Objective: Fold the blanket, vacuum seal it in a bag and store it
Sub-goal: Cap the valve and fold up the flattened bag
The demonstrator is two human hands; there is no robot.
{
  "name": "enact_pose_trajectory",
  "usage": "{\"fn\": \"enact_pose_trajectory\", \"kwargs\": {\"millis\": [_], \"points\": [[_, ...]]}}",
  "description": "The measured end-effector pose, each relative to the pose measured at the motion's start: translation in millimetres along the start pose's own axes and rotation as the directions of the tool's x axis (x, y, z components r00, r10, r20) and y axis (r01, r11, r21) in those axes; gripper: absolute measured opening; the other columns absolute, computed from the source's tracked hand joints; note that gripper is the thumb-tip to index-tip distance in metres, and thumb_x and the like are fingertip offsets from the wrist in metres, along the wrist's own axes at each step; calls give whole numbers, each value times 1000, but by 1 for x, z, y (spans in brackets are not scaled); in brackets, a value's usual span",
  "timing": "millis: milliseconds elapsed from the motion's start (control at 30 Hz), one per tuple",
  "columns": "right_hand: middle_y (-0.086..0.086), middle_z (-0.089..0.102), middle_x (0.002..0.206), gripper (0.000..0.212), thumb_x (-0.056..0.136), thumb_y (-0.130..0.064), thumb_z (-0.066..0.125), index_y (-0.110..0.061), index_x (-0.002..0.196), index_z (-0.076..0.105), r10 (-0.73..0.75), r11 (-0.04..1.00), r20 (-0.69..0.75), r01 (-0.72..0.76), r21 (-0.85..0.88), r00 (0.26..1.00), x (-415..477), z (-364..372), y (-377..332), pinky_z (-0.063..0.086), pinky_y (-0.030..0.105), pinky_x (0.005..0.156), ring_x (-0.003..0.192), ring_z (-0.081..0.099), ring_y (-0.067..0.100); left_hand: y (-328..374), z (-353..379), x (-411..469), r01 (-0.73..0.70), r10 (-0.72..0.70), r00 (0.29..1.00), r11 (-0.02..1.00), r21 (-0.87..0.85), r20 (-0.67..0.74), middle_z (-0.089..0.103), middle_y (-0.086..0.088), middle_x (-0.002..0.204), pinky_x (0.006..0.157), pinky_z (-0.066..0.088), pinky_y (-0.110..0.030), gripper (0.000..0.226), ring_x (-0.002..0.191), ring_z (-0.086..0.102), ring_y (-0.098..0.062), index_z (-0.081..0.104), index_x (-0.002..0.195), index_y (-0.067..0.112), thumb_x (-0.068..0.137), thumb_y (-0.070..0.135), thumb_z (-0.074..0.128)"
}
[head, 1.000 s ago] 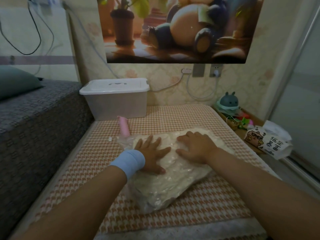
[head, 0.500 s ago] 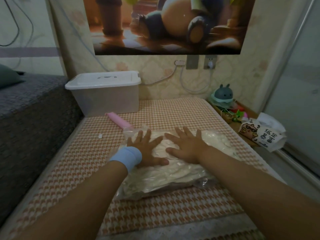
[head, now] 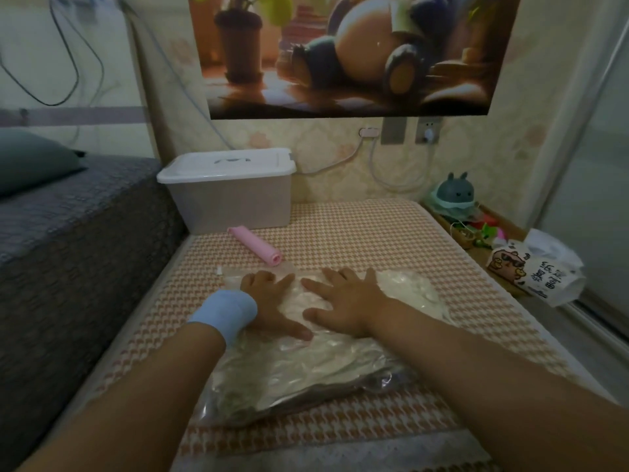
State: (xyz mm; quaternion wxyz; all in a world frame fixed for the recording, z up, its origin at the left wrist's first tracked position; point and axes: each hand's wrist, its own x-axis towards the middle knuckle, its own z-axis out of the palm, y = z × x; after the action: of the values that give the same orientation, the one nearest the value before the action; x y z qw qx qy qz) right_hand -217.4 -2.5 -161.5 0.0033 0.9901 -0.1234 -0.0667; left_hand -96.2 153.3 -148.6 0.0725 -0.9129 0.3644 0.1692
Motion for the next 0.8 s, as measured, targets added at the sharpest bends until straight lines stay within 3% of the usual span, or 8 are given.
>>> {"fn": "enact_pose_trajectory", "kwargs": {"millis": [100, 233, 300, 433, 500, 567, 633, 800], "points": [[-2, -2, 167, 76, 84, -84, 19, -54, 151, -2, -8, 1000, -9, 8, -15, 1000, 6, 4, -14, -5, 70, 111, 152, 1, 28, -19, 20, -8, 27, -27, 1000, 993, -112, -1, -28, 1, 157, 115, -3, -60, 130, 143, -25, -31, -21, 143, 50, 45, 95, 53], [-3, 6, 166, 75, 85, -83, 18, -53, 151, 0, -8, 999, 18, 9, -38, 1000, 3, -4, -19, -1, 69, 112, 151, 9, 29, -26, 17, -8, -10, 14, 999, 993, -120, 34, -24, 1, 158, 117, 3, -58, 128, 146, -18, -32, -20, 143, 50, 48, 93, 54], [-3, 15, 165, 75, 85, -82, 24, -52, 151, 8, 2, 1000, 67, -2, -7, 998, 6, -14, -21, 2, 68, 112, 149, 17, 29, -28, 6, -8, -37, 45, 997, 991, -128, 56, -17, -1, 160, 118, 3, -53, 115, 147, -12, -31, -14, 147, 45, 62, 88, 51], [-1, 54, 141, 61, 86, -79, 34, -42, 132, 50, 93, 992, 97, -101, 75, 991, 34, -51, -38, 5, 67, 111, 133, 45, 28, -50, -31, 7, -74, 64, 997, 849, -523, -38, 25, -4, 157, 117, 19, -37, 72, 142, 27, -27, 29, 150, 28, 89, 64, 44], [1, 58, 134, 51, 92, -67, 40, -34, 124, 61, 85, 994, -29, -83, 75, 996, 61, -68, -51, 9, 65, 112, 128, 50, 28, -74, -47, 19, -97, -18, 975, 862, -497, -223, 37, -5, 152, 110, 27, -30, 51, 135, 39, -27, 46, 142, 24, 97, 47, 45], [1, 55, 137, 42, 93, -56, 47, -35, 127, 59, 26, 996, -130, -15, 85, 991, 94, -74, -62, 22, 57, 111, 126, 51, 28, -98, -52, 39, -73, -108, 933, 878, -474, -342, 41, -5, 149, 106, 31, -27, 38, 131, 44, -26, 53, 137, 25, 101, 30, 43], [2, 50, 144, 44, 94, -50, 51, -35, 135, 53, -27, 990, -109, 42, 138, 994, 128, -71, -69, 34, 44, 107, 128, 51, 27, -117, -49, 59, -48, -155, 915, 875, -481, -373, 46, -4, 146, 101, 36, -27, 38, 125, 50, -25, 55, 135, 27, 101, 19, 40], [16, 44, 147, 53, 97, -32, 53, -29, 148, 42, -54, 988, -20, 56, 141, 998, 205, -49, -79, 41, 38, 108, 129, 50, 33, -146, -27, 112, 30, -119, 976, 905, -424, -184, 38, -5, 151, 105, 32, -25, 46, 132, 43, -26, 47, 141, 26, 99, 9, 42]]}}
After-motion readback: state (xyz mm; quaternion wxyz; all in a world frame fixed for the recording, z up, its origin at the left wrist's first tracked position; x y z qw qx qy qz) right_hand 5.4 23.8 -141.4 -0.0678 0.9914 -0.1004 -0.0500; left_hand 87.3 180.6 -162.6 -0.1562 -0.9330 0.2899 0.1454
